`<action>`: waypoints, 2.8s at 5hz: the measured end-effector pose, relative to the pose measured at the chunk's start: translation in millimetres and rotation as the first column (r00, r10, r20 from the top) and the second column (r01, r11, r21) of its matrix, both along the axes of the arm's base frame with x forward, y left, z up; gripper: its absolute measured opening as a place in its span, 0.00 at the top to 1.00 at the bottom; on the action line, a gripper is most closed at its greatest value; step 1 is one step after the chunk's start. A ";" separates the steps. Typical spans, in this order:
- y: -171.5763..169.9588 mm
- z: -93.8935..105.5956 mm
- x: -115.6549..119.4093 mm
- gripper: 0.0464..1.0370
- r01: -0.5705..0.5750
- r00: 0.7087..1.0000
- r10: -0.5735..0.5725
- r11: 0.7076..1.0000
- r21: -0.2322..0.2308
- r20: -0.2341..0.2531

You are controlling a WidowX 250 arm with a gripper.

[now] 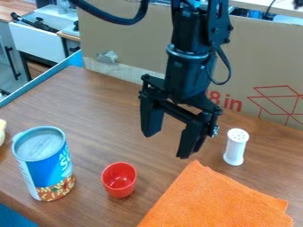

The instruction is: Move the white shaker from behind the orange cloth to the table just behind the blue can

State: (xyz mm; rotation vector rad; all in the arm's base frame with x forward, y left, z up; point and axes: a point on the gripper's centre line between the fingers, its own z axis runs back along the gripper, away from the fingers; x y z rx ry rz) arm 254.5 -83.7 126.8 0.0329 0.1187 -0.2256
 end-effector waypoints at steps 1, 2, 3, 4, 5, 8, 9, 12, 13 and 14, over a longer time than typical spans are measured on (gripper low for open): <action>0.4 -6.3 -0.7 0.03 -0.002 1.000 0.002 1.000 0.006 -0.024; -9.4 -15.4 15.4 0.03 0.034 0.999 -0.034 0.999 -0.031 0.000; -14.8 -23.3 31.1 0.03 0.054 0.998 -0.054 0.998 -0.036 0.015; -20.2 -40.1 47.0 0.03 0.081 0.997 -0.081 0.996 -0.036 0.004; -26.0 -51.4 60.4 0.03 0.081 0.996 -0.078 0.995 -0.054 0.043; -53.2 -68.9 87.2 0.03 0.221 0.975 -0.221 0.972 -0.084 0.010; -55.7 -73.3 96.5 0.03 0.229 0.973 -0.227 0.970 -0.081 0.031; -60.3 -79.8 113.3 0.09 0.248 0.964 -0.237 0.964 -0.090 0.123; -62.9 -89.2 113.0 0.37 0.240 0.969 -0.232 0.965 -0.102 0.085; -60.3 -89.5 116.3 0.45 0.192 0.978 -0.183 0.978 -0.081 0.102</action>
